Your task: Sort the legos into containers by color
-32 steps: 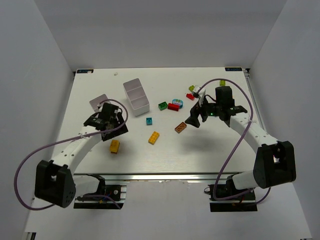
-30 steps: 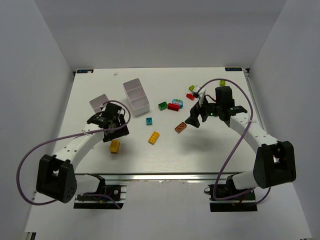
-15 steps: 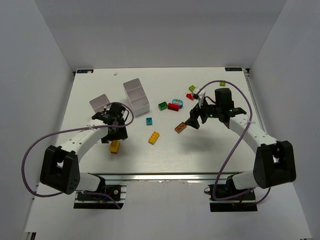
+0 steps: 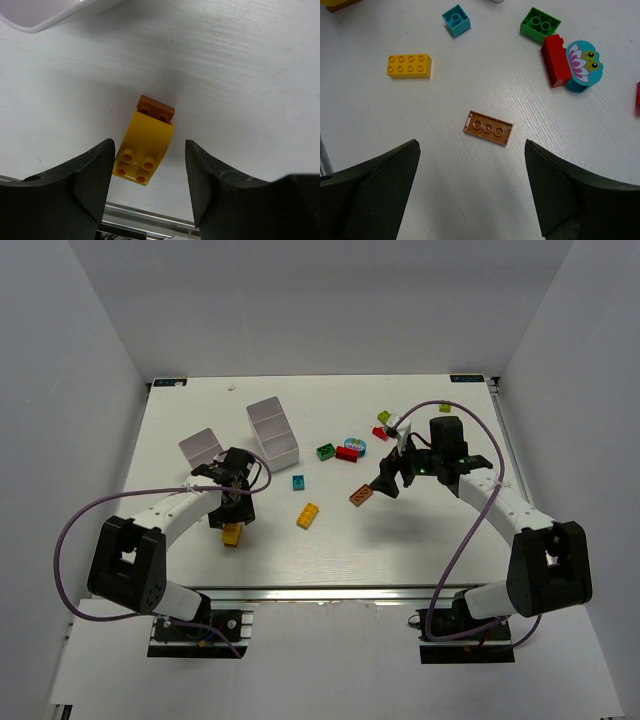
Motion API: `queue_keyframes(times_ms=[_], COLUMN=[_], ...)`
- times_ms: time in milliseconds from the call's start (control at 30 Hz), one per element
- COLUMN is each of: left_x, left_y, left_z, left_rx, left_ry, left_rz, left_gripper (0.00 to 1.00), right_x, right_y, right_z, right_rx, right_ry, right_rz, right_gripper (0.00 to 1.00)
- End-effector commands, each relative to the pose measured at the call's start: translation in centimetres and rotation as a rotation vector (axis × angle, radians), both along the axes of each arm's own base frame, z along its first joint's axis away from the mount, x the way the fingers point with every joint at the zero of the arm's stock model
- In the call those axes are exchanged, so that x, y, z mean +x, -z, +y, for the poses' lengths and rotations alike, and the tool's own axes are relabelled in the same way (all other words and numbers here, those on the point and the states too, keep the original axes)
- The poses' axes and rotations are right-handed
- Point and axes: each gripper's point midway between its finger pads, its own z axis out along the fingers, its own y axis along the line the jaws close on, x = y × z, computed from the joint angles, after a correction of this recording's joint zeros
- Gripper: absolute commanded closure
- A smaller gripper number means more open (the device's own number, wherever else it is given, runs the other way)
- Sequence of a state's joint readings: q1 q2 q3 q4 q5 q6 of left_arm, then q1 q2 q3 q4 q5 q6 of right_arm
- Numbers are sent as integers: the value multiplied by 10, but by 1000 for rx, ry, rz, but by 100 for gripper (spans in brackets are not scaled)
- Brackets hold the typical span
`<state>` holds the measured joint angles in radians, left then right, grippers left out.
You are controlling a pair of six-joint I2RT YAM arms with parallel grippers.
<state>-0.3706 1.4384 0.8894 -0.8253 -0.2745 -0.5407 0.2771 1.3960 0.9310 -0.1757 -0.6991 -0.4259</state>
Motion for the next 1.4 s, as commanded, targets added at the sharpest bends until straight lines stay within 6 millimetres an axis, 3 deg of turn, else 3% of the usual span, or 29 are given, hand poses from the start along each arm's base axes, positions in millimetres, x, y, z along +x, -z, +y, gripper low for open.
queue_keyframes(times_ms=[0,300,533,667,733,800,833,900,933,967,1000,1067,1133,1267,1367], left_x=[0,-4,2,12,20,26,36,35,34,42,39,41,45,54,57], left_y=[5,4,-5,-24,-44,-67,-91,-122,-139,-161,-175,-202,-228,-255,-264], left_z=[-4,-5,-13,-37,-53,-88,-101,-127,-133,-143,-153,-163,-169,-176,-185], left_rx=[-13,-19,-67,-196,-291,-474,-554,-714,-769,-828,-904,-993,-1068,-1098,-1106], left_ry=[11,18,22,42,63,140,184,272,307,357,385,446,478,507,540], left_rz=[1,20,-9,-67,-126,-175,-266,-330,-388,-482,-507,-628,-742,-826,-841], left_gripper=[32,37,63,86,94,100,100,100,100,100,100,100,100,100,100], right_x=[1,1,0,-9,-26,-43,-53,-56,-65,-66,-68,-63,-61,-53,-50], right_y=[-7,-8,-10,-14,-27,-41,-56,-75,-87,-92,-99,-116,-132,-145,-156], right_z=[1,1,2,5,15,22,29,38,45,50,55,68,77,93,105], right_rx=[12,15,20,38,92,155,218,291,348,376,404,425,480,543,589], right_ry=[5,5,-2,-39,-154,-221,-274,-296,-297,-295,-301,-306,-324,-353,-375], right_rz=[-33,-33,-32,-14,-10,28,50,80,195,248,290,303,361,535,541], right_gripper=[11,11,11,11,15,19,26,43,61,63,62,38,23,20,17])
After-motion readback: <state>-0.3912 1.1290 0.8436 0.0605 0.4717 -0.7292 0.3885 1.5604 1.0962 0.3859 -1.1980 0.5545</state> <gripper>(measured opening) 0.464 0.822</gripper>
